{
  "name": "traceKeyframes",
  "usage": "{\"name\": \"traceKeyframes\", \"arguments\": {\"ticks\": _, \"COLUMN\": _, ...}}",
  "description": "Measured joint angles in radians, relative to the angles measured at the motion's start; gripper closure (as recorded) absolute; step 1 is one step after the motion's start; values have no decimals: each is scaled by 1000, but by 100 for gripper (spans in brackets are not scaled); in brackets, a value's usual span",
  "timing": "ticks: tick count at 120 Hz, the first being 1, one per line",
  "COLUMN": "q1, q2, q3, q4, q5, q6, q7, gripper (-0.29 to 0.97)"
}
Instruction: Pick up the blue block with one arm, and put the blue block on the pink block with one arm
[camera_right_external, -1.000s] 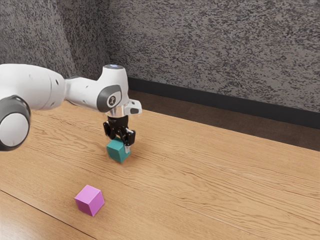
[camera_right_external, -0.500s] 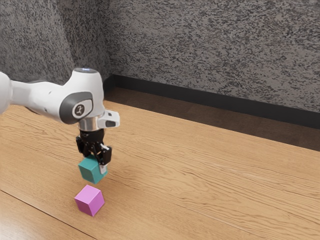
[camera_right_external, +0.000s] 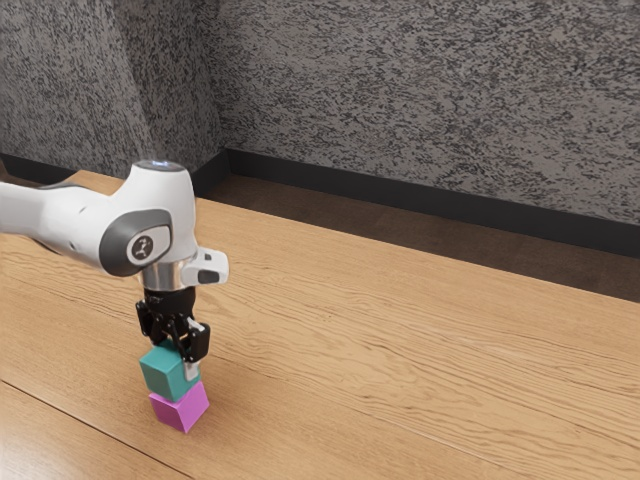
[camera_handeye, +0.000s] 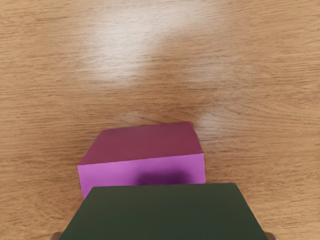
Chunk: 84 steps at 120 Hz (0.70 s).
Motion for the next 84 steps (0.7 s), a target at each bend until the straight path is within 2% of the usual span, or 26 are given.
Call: {"name": "traceKeyframes", "arguments": {"ticks": 84, "q1": 6, "q2": 24, "q3": 1, "q4": -1, "q5": 8, "q6": 16, "q7": -7, "gripper": 31}}
